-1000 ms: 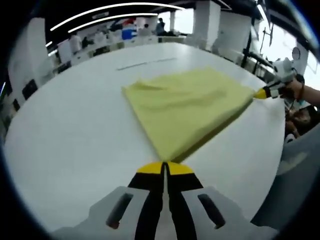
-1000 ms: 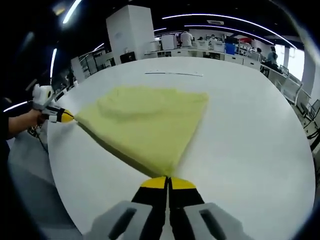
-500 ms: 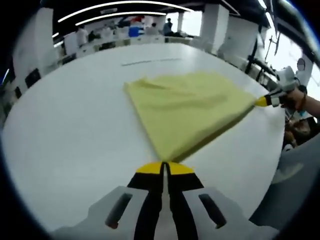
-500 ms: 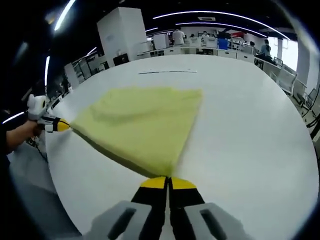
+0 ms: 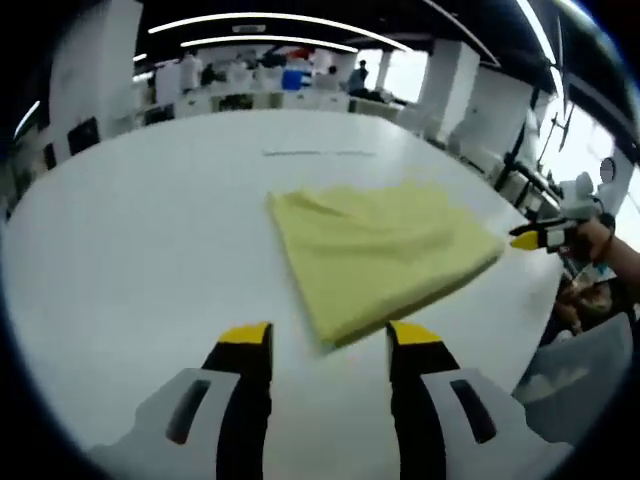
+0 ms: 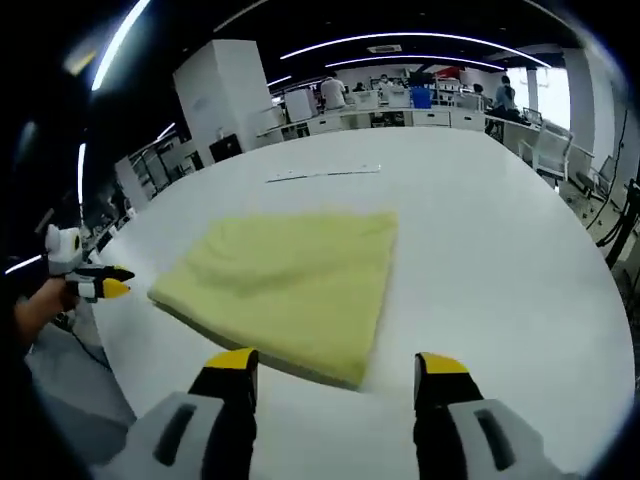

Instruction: Fold the garment on the visible template until the final outline fits inside the template.

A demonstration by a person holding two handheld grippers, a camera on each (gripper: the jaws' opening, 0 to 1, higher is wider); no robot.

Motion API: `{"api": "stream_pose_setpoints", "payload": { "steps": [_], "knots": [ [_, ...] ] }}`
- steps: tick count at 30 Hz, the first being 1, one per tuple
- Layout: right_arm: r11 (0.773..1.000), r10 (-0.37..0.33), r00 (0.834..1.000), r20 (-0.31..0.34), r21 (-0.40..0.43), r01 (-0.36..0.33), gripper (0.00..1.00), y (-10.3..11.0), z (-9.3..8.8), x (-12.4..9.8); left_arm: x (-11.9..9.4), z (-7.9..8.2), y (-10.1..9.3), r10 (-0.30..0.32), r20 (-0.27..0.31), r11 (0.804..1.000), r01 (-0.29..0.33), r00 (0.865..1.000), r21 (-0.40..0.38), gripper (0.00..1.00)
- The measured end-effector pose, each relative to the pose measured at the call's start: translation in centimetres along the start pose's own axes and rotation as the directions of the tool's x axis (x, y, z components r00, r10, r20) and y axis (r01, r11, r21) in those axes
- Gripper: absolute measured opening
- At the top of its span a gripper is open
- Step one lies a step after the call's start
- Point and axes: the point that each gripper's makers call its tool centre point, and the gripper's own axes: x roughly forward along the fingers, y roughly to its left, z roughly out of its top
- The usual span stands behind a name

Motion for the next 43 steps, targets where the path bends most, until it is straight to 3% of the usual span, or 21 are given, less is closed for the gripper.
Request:
{"api": "stream_pose_setpoints", "payload": {
  "steps": [4,13,17,23,31,36,43],
  "knots": [
    [0.999,0.027,0.999,0.026,-0.028,-0.026,0.81,1.4,1.3,-0.9,-1.2,1.5,-0.8,-0.030,0.043,0.999,0.030,0.999,-0.012,0.63],
    [0.993,0.106,0.988,0.115,-0.069,-0.099,0.94,4.9,4.4,-3.5,-2.7,3.2,-2.8,-0.079,0.095,0.996,0.083,0.992,-0.034,0.83],
    [0.990,0.125,0.983,0.132,-0.083,-0.115,0.99,5.9,4.8,-4.6,-3.3,3.7,-3.5,-0.082,0.113,0.995,0.088,0.990,-0.049,0.89],
    [0.985,0.137,0.984,0.110,-0.121,-0.123,0.99,6.8,4.1,-5.7,-4.3,3.7,-3.9,-0.078,0.123,0.996,0.084,0.989,-0.041,0.99],
    [0.986,0.126,0.985,0.118,-0.128,-0.111,0.99,7.1,3.3,-6.4,-5.9,3.8,-4.5,-0.077,0.162,0.995,0.085,0.984,-0.045,0.99],
    [0.984,0.120,0.987,0.110,-0.147,-0.103,0.99,7.3,2.6,-6.4,-6.0,3.2,-5.1,-0.076,0.132,0.997,0.076,0.988,0.008,0.99],
    [0.985,0.097,0.991,0.092,-0.152,-0.082,0.99,6.8,1.9,-6.5,-6.0,1.9,-5.6,-0.075,0.087,0.997,0.074,0.993,0.014,0.99]
  ]
}}
